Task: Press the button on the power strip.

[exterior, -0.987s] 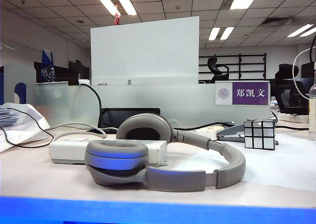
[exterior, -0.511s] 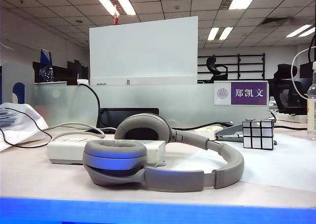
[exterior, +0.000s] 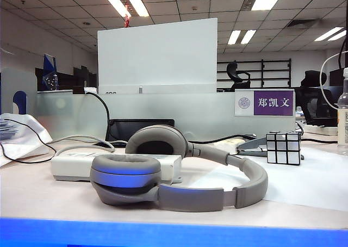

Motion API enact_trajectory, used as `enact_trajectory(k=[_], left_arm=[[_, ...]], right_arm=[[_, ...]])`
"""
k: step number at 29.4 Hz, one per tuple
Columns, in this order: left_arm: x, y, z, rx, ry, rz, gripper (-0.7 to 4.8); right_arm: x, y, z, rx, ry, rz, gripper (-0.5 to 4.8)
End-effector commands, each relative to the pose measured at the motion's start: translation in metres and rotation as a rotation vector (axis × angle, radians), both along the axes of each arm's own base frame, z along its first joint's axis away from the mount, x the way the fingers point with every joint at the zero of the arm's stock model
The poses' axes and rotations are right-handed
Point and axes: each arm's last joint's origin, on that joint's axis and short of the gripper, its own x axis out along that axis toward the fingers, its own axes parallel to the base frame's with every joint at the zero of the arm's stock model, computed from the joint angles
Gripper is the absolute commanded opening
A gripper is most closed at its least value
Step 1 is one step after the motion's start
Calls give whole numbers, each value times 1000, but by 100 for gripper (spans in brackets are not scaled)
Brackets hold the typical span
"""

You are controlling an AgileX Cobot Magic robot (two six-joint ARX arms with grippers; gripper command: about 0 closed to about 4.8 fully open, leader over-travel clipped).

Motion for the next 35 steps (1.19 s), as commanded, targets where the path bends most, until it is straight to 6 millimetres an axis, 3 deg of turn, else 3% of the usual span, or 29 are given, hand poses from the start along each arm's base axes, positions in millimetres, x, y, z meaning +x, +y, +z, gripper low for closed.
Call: enact_trajectory(k=[1,22,25,35], left_arm=[[0,0,2,-1,-15,-2,-5],[0,0,2,-1,-15,-2,-5],[0,0,2,-1,-15,-2,-5],[0,0,2,-1,-15,-2,-5]], right_arm=[[0,0,1,-2,-11,-5,0],[0,-1,1,-55,-18,-14,0],[0,-4,0,-142,-19,-70,0],[0,-17,-2,-131,6,-142,0]])
